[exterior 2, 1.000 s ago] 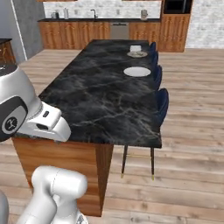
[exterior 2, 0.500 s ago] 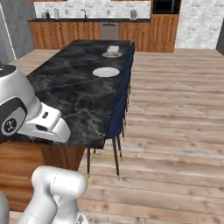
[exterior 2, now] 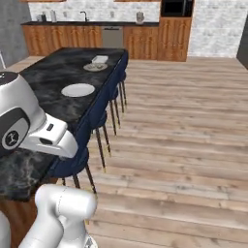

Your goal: Place two dumplings into each of the tupperware containers and then place the containers in the fridge.

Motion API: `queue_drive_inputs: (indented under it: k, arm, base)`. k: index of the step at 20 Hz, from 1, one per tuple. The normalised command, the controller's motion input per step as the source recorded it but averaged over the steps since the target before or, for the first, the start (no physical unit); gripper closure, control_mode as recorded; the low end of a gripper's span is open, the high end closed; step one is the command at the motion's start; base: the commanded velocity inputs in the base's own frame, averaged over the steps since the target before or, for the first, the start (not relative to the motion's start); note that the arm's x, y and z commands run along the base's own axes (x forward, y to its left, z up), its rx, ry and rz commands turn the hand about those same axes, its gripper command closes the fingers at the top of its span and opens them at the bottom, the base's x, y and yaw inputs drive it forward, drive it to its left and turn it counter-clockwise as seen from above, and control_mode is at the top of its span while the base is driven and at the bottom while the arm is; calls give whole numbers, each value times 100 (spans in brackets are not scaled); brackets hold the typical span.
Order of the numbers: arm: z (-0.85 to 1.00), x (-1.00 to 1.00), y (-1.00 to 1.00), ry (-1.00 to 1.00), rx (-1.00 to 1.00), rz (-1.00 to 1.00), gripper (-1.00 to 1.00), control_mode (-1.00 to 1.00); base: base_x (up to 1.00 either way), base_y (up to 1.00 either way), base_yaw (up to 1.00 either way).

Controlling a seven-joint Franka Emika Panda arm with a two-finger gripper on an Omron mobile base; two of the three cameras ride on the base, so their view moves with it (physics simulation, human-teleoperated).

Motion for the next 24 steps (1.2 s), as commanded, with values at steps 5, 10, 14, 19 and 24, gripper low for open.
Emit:
queue_drive_inputs:
  k: [5, 10, 14, 19, 24]
  arm:
    - [0, 0, 0, 0, 0, 0, -100, 100]
    - [0, 0, 0, 0, 0, 0, -100, 100]
    - [0, 0, 0, 0, 0, 0, -100, 100]
    - [0, 0, 0, 0, 0, 0, -100, 100]
    - [0, 0, 0, 0, 0, 0, -100, 100]
  base:
    - [64, -100, 14]
    - [40, -94, 31]
    - [61, -84, 33]
    - [38, -51, 42]
    - [58, -82, 31]
